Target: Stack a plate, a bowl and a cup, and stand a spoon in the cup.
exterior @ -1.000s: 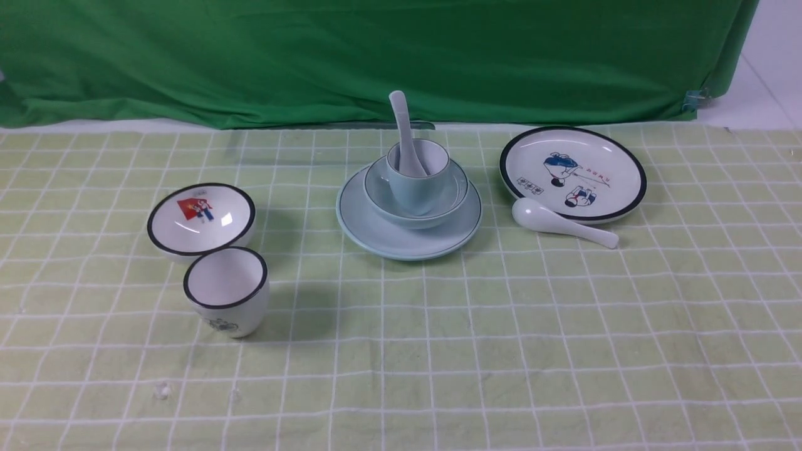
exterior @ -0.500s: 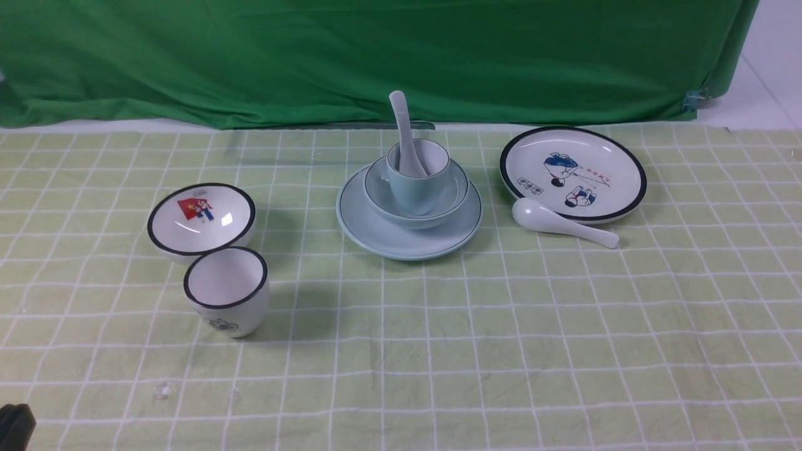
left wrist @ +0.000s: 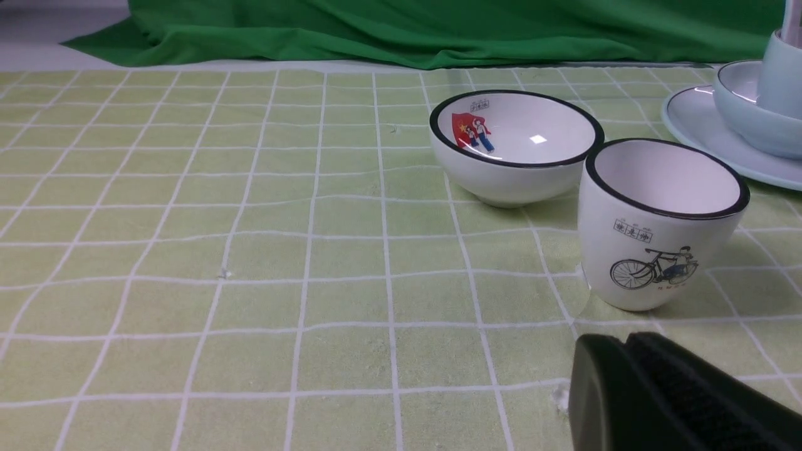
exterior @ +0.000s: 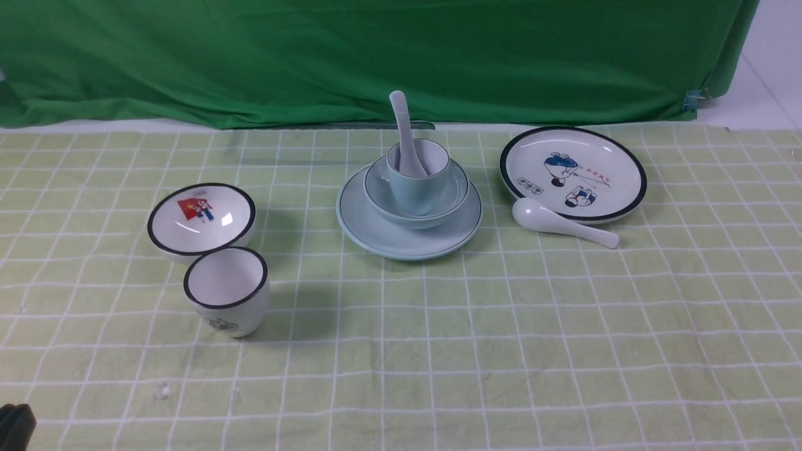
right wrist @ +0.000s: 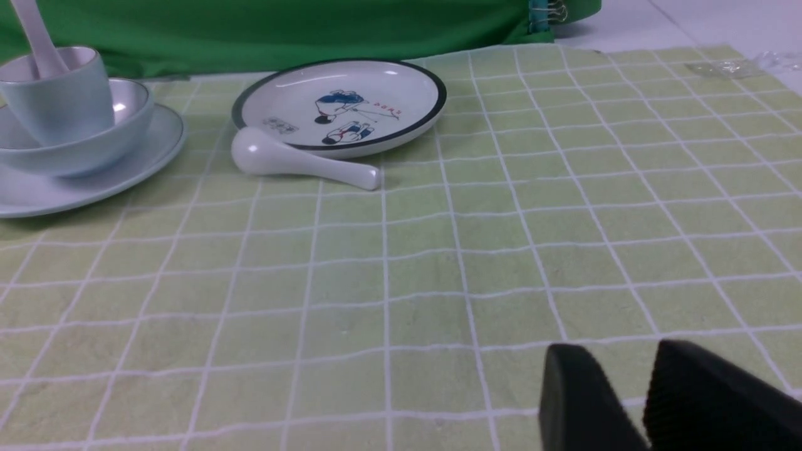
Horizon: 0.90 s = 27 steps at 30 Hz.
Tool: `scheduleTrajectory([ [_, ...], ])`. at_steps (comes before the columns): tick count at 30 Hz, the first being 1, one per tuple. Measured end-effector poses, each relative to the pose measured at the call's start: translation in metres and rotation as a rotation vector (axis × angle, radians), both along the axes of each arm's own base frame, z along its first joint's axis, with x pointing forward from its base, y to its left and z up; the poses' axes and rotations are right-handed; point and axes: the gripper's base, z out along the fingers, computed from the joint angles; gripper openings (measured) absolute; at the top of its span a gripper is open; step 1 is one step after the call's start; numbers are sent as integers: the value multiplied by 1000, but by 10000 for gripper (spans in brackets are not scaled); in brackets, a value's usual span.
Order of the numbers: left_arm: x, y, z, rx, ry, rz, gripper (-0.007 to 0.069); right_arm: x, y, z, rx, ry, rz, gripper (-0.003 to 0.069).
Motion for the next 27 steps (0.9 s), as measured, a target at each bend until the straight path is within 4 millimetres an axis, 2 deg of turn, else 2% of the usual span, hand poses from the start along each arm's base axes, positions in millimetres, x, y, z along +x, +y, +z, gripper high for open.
scheduleTrajectory([
  [27, 0, 0, 0, 7, 0, -1, -11, 0, 0, 0, 0, 0, 0, 239],
])
